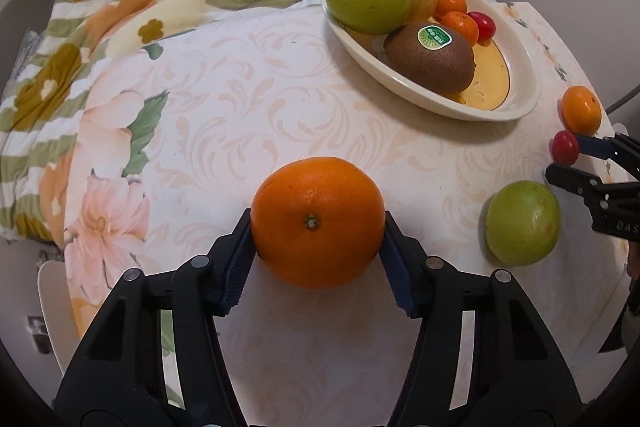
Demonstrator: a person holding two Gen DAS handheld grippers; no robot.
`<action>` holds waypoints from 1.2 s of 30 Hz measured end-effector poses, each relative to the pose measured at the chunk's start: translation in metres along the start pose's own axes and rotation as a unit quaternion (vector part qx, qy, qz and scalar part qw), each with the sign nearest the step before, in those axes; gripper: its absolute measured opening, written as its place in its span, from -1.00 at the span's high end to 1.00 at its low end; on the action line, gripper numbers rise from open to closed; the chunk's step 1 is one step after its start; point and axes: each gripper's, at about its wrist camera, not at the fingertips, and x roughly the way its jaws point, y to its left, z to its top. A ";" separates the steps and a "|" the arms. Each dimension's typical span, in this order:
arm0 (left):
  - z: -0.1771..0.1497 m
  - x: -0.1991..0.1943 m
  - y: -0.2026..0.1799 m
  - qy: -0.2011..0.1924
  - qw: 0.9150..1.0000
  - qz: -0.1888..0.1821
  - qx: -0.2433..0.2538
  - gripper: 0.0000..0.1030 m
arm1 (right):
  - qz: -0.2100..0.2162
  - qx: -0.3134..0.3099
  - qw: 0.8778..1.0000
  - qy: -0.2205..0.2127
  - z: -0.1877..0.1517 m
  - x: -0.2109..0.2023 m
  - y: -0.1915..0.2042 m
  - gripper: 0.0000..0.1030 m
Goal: Organize fruits
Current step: 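Grasp the large orange with the left tool while the right tool grasps another red tomato, then carry the large orange into the bowl and open the left tool while the right tool carries the tomato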
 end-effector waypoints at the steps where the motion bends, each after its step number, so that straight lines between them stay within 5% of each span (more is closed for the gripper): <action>1: -0.002 -0.001 0.001 0.000 1.000 0.000 -0.001 -0.27 | -0.002 0.000 1.000 0.000 0.001 0.001 0.000 -0.21; 6: -0.009 -0.004 0.007 0.004 1.000 0.002 -0.009 -0.27 | -0.009 0.002 1.000 -0.003 0.003 0.003 0.001 0.03; 10: -0.014 -0.007 0.013 0.002 1.000 0.004 -0.015 -0.27 | -0.018 0.000 1.000 -0.009 0.005 0.001 0.002 0.45; 36: 0.002 -0.131 0.000 -0.086 0.996 -0.007 -0.037 -0.26 | -0.001 -0.016 0.997 -0.073 0.020 -0.110 0.022 0.45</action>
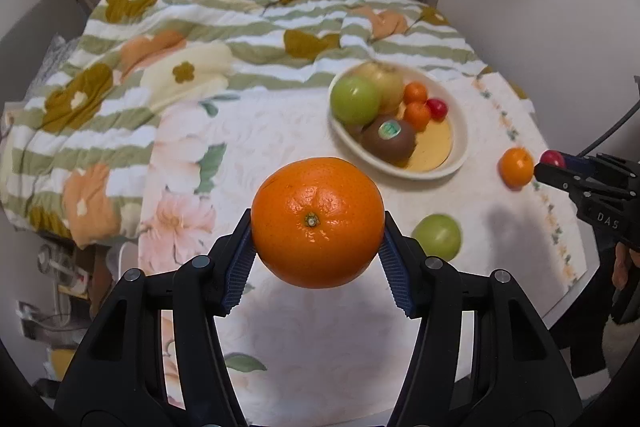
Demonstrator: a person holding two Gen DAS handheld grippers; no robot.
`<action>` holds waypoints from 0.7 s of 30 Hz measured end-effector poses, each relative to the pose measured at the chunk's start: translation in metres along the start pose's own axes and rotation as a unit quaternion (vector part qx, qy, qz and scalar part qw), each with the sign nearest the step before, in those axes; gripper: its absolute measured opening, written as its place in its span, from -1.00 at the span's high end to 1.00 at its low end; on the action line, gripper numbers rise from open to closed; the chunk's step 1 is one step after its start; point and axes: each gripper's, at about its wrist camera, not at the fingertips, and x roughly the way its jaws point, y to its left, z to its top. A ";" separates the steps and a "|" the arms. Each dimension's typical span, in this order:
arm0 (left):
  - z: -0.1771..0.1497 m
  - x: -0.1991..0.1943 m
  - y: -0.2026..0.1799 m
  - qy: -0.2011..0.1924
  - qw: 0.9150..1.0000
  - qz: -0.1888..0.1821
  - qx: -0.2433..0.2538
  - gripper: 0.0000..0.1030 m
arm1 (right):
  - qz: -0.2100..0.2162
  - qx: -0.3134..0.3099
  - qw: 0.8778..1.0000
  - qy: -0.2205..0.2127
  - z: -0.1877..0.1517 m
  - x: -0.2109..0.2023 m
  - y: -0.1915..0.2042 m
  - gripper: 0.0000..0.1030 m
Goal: Organize fruits
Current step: 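Carry the large orange into the bowl and open the left tool while the right tool carries the tomato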
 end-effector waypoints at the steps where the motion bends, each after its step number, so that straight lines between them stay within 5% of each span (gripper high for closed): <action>1: 0.004 -0.004 -0.005 -0.003 1.000 -0.002 0.000 -0.26 | 0.002 0.000 1.000 -0.003 0.002 -0.004 -0.001 0.45; 10: 0.032 -0.009 -0.048 -0.018 1.000 -0.010 -0.004 -0.26 | 0.028 -0.020 0.999 -0.029 0.027 -0.020 -0.021 0.45; 21: 0.069 0.037 -0.102 -0.008 1.000 -0.008 -0.029 -0.26 | 0.067 -0.066 0.995 -0.029 0.063 0.004 -0.063 0.45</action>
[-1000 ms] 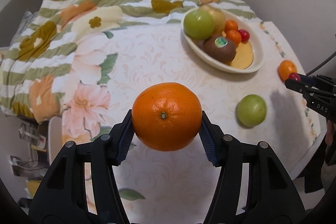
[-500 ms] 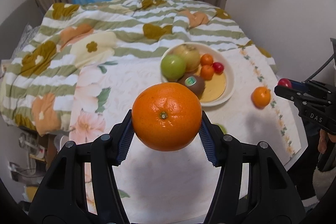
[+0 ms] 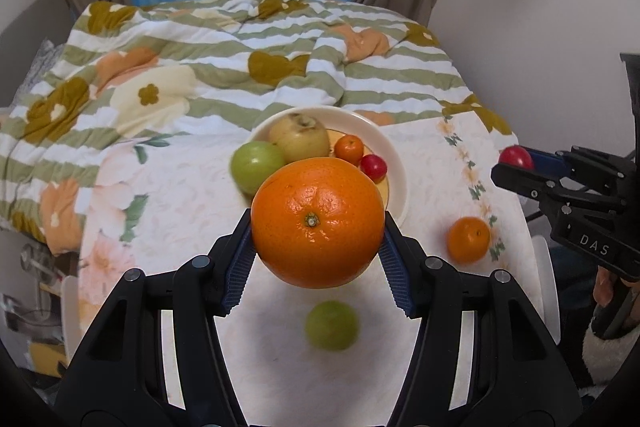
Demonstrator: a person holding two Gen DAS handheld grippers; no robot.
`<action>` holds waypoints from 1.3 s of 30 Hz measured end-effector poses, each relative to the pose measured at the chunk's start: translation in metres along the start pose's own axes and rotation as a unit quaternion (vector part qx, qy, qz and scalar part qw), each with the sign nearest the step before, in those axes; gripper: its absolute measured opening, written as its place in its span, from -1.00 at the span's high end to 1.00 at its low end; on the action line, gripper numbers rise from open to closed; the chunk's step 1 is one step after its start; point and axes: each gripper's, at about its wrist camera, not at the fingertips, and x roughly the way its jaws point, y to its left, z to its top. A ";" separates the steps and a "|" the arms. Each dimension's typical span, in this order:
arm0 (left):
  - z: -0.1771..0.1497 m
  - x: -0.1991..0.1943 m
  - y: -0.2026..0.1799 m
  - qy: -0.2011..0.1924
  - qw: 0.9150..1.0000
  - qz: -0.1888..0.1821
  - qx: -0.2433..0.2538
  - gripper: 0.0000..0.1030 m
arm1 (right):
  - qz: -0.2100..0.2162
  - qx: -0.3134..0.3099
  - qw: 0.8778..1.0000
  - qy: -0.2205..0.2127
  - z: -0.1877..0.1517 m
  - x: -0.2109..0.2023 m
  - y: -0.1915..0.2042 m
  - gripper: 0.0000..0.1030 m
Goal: Organize fruits
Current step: 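Carry the large orange into the bowl and open the left tool while the right tool carries the tomato, then lower the red tomato into the bowl and open the right tool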
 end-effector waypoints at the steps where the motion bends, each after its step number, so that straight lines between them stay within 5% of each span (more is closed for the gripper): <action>1: 0.002 0.004 -0.002 0.002 1.000 0.001 -0.001 -0.26 | 0.003 -0.002 1.000 0.001 0.002 0.002 -0.004 0.45; 16: 0.006 0.100 -0.039 0.058 0.998 0.024 -0.005 -0.27 | 0.041 -0.018 0.998 0.033 0.017 0.055 -0.057 0.45; 30: -0.001 0.129 -0.060 0.074 0.995 0.059 0.026 -0.29 | 0.045 -0.023 0.998 0.044 0.016 0.072 -0.076 0.45; 32: -0.001 0.128 -0.060 0.070 0.995 0.059 0.028 -0.48 | 0.045 -0.023 0.998 0.042 0.016 0.071 -0.078 0.45; 34: 0.001 0.124 -0.060 0.056 0.996 0.059 0.029 -1.00 | 0.044 -0.023 0.998 0.039 0.018 0.069 -0.080 0.45; 39: 0.006 0.104 -0.054 0.037 0.996 0.077 0.026 -1.00 | 0.045 -0.025 0.998 0.030 0.022 0.063 -0.080 0.45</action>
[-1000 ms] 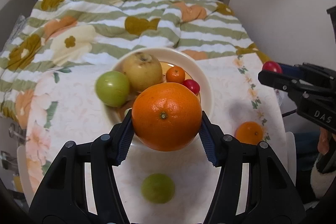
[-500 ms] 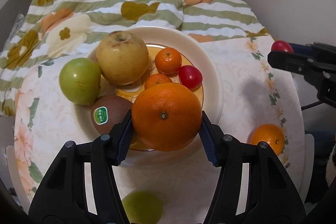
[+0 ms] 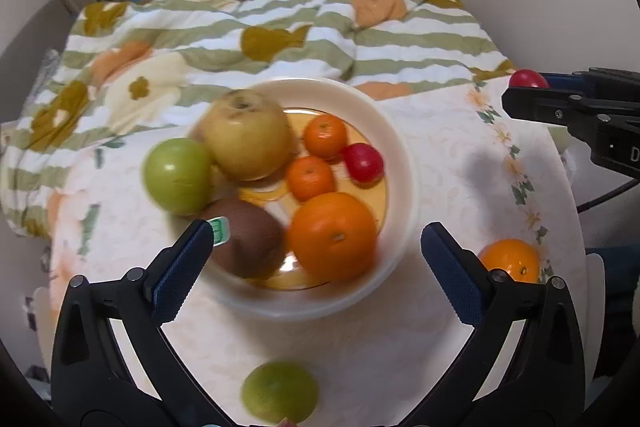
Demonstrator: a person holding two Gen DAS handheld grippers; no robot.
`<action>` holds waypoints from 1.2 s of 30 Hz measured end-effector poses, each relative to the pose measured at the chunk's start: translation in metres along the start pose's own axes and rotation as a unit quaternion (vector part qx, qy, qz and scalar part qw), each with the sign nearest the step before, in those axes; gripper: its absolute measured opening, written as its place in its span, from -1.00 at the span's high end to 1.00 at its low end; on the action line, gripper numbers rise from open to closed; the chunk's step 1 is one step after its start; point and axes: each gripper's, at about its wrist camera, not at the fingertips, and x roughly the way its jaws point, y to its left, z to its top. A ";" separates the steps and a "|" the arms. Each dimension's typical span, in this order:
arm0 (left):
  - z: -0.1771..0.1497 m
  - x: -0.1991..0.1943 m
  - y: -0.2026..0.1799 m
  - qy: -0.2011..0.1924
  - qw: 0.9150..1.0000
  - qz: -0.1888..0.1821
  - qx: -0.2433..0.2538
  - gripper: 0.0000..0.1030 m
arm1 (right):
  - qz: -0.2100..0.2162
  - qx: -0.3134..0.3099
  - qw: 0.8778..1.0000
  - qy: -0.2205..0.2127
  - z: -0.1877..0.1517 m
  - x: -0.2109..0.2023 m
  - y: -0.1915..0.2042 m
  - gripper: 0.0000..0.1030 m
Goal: Organize fruits
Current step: 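Lower the red tomato into the bowl and open the right tool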
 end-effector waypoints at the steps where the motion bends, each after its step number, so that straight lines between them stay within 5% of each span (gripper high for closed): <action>1: -0.001 -0.006 0.004 -0.001 1.000 0.003 -0.004 -1.00 | 0.001 -0.001 1.000 -0.001 0.001 -0.001 0.001 0.45; 22: -0.051 -0.070 0.099 -0.018 0.985 0.058 -0.161 -1.00 | 0.088 -0.070 0.993 0.023 0.019 0.055 0.060 0.45; 36: -0.071 -0.065 0.109 -0.016 0.981 0.057 -0.185 -1.00 | 0.101 -0.087 0.990 0.045 0.017 0.083 0.076 0.45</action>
